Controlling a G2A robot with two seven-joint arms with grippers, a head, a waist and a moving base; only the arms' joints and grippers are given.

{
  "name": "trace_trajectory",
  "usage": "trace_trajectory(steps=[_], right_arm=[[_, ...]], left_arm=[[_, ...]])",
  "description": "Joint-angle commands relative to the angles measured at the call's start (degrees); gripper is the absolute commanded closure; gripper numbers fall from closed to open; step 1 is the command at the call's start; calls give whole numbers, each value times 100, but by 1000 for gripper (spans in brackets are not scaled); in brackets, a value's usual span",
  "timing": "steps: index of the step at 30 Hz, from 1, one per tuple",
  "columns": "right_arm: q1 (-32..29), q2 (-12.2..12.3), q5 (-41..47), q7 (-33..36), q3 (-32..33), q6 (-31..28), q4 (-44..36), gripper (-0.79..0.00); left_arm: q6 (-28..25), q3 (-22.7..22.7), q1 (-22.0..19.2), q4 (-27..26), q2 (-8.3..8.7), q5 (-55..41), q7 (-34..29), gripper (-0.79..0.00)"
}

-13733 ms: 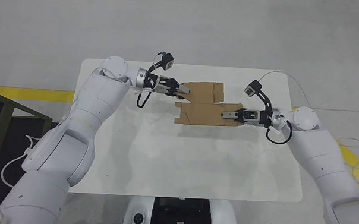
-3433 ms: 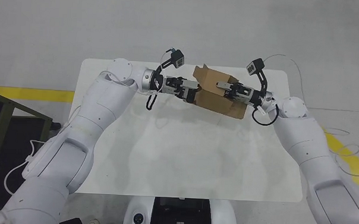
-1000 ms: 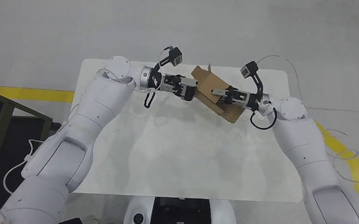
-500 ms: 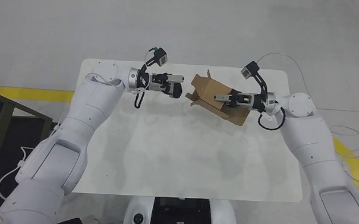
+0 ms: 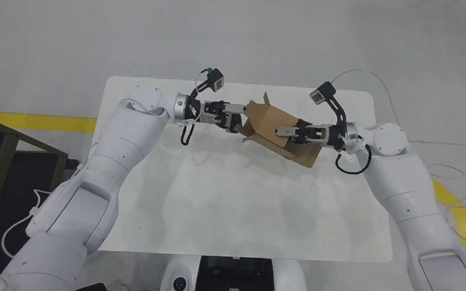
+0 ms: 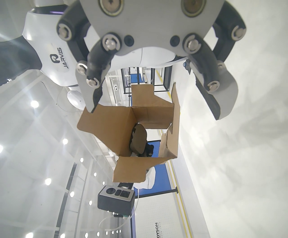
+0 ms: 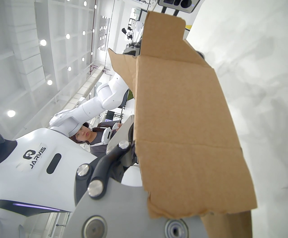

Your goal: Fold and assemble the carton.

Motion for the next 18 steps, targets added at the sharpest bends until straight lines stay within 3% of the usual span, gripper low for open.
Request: trace_trajectory(steps=[1, 18], right_arm=[[18, 1, 31, -14, -52, -14, 13, 0], [177, -2, 278, -75, -449, -75, 130, 0]], left_arm=[[44, 3, 11, -56, -19, -118, -43, -785], [298, -52, 70, -507, -69, -555, -297, -785]])
